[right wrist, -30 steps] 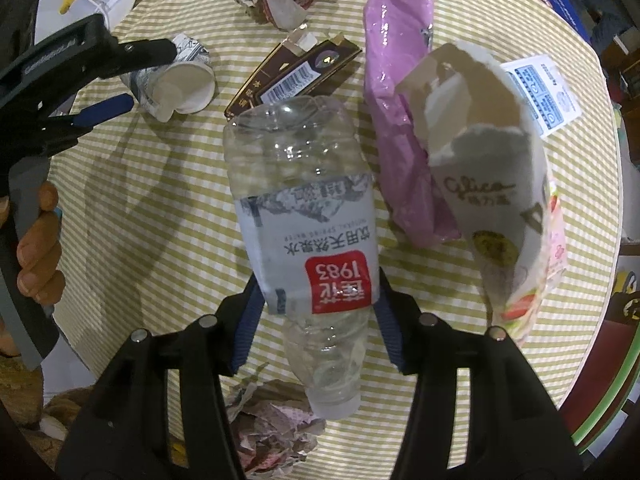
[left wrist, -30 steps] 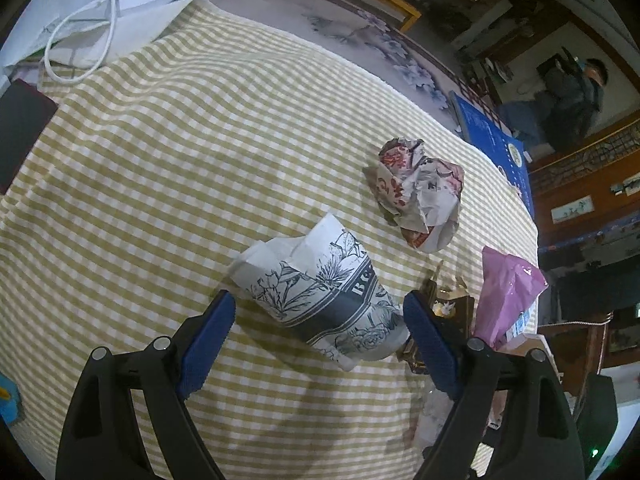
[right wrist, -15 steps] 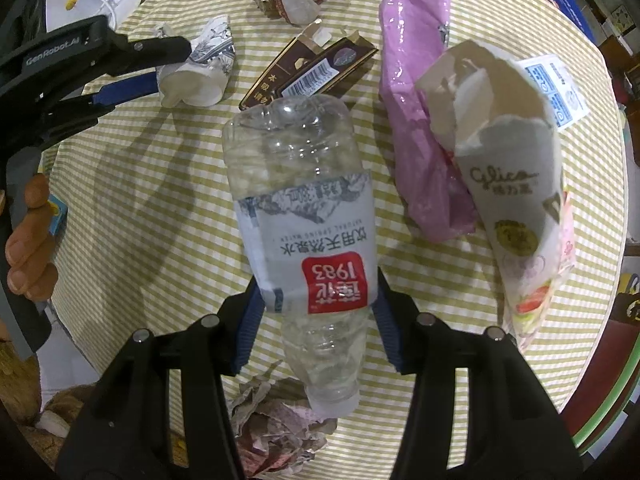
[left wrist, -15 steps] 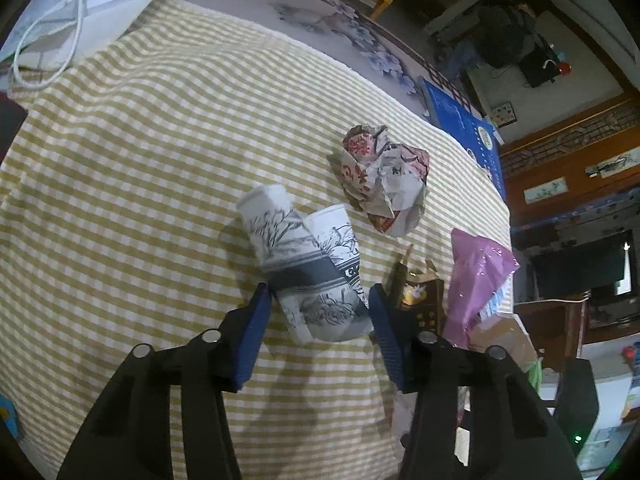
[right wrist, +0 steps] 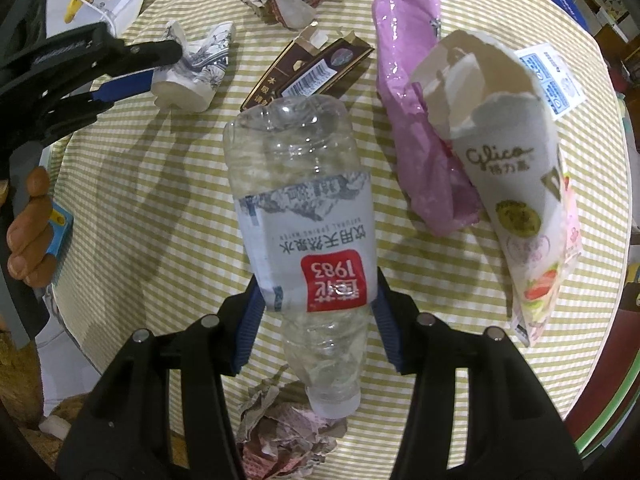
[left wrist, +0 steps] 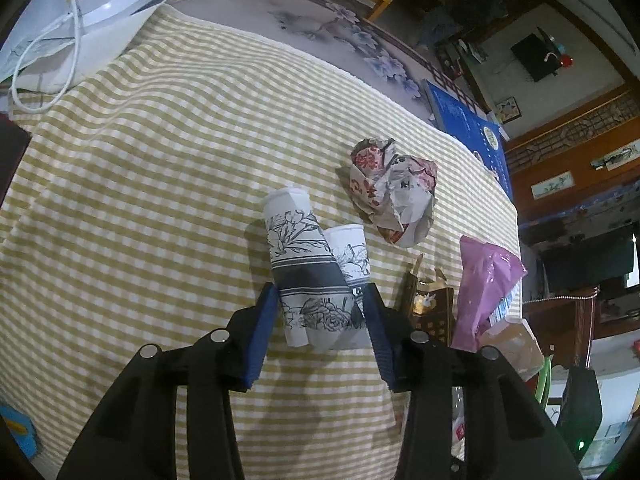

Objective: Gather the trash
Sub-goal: 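Grasp the white patterned paper cup with the left gripper while the right gripper holds the bottle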

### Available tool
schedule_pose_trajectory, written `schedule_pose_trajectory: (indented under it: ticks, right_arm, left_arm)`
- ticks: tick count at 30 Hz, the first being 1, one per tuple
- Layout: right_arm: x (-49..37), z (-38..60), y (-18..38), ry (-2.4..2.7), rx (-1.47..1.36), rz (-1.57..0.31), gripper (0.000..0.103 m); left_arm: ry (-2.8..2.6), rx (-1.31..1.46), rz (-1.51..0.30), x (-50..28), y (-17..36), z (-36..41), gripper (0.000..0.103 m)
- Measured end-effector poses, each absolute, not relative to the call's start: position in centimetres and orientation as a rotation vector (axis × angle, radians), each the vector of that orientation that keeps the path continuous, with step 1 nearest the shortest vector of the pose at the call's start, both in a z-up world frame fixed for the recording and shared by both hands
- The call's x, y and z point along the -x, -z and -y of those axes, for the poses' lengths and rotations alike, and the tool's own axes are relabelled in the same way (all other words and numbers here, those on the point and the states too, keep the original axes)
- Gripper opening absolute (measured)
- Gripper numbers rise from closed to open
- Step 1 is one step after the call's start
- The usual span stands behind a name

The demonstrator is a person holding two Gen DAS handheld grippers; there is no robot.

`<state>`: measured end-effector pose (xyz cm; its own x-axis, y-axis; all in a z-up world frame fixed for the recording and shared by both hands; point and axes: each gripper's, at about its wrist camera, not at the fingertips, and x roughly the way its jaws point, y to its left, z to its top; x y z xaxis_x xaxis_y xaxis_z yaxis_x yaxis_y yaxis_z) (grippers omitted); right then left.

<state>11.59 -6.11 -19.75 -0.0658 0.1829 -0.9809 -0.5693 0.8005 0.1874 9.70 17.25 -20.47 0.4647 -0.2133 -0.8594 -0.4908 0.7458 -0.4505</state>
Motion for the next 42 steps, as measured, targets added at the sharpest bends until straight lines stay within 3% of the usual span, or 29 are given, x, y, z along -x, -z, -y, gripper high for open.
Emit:
schedule_pose_trajectory:
  ticks: [3,7,26,29,30,35,39,42]
  right_arm:
    - [-11.3,6.1,19.4,-0.628,0.33,-1.506,0.057]
    - [-10.9,5.8,18.9,-0.623,0.34,-1.487,0.057]
    - [-10.2,5.6,18.7,-0.596,0.329,-1.444,0.057]
    - [-10.2,5.1,19.2,-0.598,0.348,-1.44,0.056]
    - [-10.2,5.0,19.3,-0.597,0.357,-1.434,0.051]
    - [-9.9,4.6,19.1,-0.603,0.363,-1.429,0.049]
    - [-9.7,4.5,19.2,-0.589,0.353,-1.43,0.05]
    - [-9.6,4.4,19.2,-0.58,0.345,-1.432,0.052]
  left_arm:
    - [-0.199,0.74,-1.108,-10.3,20.8,-17.0,0.053]
    - [-0.205,0.735,-1.108,-10.7,21.1,-16.8,0.06]
    - [-0.178,0.693,-1.096,-11.2,21.9,-15.8,0.059]
    - [-0.166,0.689,-1.11,-11.6,22.2,-15.6,0.048]
    - [-0.162,0.688,-1.114,-11.6,22.3,-15.6,0.047]
    - [-0.146,0.681,-1.108,-11.8,22.2,-15.4,0.043]
    - [-0.149,0.675,-1.107,-12.0,22.2,-15.5,0.043]
    - [-0.146,0.67,-1.11,-12.2,22.2,-15.6,0.051]
